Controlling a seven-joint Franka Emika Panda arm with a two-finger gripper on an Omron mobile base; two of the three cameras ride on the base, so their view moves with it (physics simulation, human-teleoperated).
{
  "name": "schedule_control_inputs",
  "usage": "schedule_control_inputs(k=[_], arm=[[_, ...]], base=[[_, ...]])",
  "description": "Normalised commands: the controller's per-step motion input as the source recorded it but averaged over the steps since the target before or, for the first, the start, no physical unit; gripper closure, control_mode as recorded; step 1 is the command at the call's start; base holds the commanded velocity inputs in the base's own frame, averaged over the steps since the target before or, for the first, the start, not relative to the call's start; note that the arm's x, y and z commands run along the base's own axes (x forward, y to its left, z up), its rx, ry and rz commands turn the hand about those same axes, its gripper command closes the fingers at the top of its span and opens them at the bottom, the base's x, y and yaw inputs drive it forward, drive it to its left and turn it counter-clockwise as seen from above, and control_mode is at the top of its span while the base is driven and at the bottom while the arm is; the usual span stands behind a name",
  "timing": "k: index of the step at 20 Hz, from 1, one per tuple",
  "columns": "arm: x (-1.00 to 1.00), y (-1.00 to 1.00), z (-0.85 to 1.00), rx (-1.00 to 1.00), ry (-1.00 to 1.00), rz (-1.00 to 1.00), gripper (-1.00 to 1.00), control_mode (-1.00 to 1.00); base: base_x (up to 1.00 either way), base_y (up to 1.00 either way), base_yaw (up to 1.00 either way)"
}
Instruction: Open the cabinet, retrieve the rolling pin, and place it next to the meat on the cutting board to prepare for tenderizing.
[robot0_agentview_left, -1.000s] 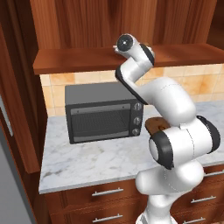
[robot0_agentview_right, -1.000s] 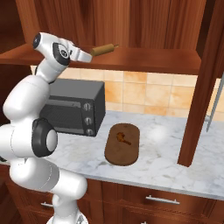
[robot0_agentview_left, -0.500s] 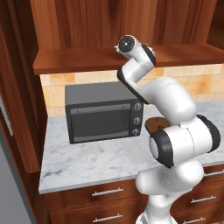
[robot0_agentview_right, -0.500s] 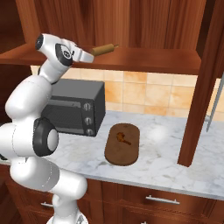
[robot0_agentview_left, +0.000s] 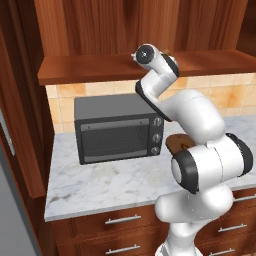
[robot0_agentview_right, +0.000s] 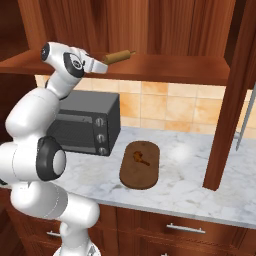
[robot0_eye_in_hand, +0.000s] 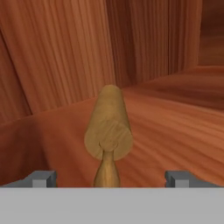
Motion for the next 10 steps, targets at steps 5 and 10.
schedule_control_inputs(k=[5, 10], arm=[[0.05, 0.0, -0.12, 0.0, -0.03, 0.0, -1.0, -1.0], [0.1, 0.0, -0.17, 0.0, -0.02, 0.0, -1.0, -1.0]], base=[[0.0, 0.0, 0.0], [0.0, 0.0, 0.0]])
